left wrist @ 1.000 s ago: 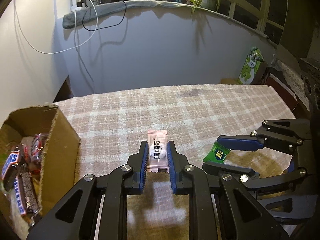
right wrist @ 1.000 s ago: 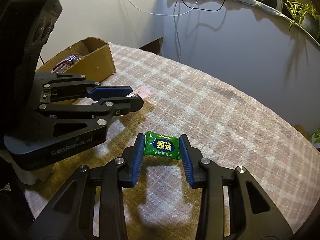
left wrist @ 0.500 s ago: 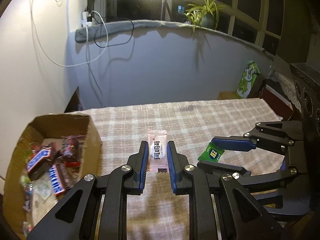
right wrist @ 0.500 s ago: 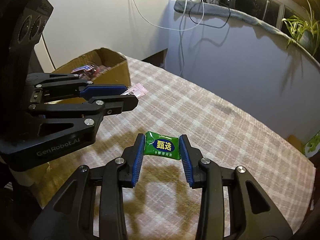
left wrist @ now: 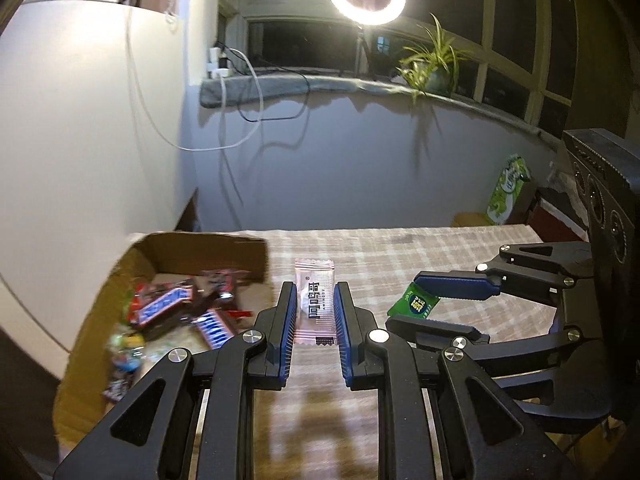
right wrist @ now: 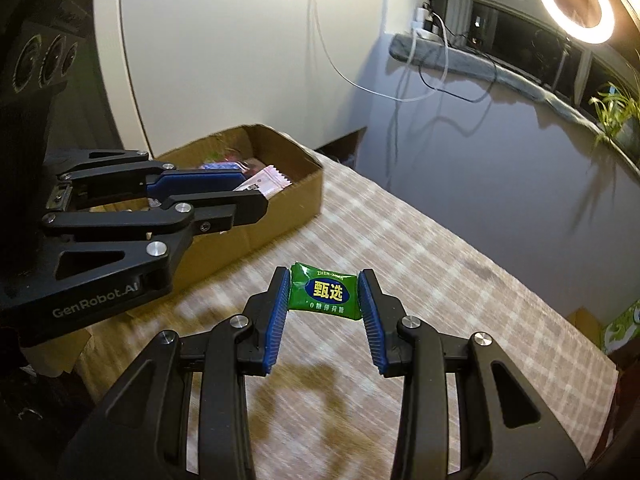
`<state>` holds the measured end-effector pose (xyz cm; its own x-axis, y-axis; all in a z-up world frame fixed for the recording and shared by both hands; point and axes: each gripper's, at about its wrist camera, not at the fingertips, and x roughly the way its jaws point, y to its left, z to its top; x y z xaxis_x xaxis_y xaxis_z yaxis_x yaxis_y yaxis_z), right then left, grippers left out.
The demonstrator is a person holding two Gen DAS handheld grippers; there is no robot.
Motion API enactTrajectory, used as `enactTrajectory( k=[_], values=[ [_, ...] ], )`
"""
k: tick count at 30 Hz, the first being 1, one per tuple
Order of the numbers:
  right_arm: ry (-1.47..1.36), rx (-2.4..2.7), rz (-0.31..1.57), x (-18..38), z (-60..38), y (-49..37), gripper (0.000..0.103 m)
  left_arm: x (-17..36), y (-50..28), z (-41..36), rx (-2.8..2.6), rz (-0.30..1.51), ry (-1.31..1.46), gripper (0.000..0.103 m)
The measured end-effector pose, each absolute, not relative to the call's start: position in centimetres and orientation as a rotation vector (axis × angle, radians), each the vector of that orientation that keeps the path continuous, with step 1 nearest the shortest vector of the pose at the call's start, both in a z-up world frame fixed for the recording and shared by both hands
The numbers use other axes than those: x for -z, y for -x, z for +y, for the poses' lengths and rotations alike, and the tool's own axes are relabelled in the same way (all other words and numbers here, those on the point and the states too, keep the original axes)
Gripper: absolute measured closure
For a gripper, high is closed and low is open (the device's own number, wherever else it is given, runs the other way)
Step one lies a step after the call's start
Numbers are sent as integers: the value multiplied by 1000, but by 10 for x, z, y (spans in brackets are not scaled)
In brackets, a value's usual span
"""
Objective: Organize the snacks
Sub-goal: 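Carry the pink wrapper into the box with the left tool while the right tool drops the green packet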
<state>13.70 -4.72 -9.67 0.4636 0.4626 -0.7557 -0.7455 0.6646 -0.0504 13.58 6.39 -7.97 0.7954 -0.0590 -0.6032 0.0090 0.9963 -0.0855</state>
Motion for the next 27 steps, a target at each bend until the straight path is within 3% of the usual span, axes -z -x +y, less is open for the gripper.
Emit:
enactTrajectory(
  k=[27],
  values=[
    [422,-940,772,92,80,-135,66,72,-78,161,-147,597,166,86]
  ],
)
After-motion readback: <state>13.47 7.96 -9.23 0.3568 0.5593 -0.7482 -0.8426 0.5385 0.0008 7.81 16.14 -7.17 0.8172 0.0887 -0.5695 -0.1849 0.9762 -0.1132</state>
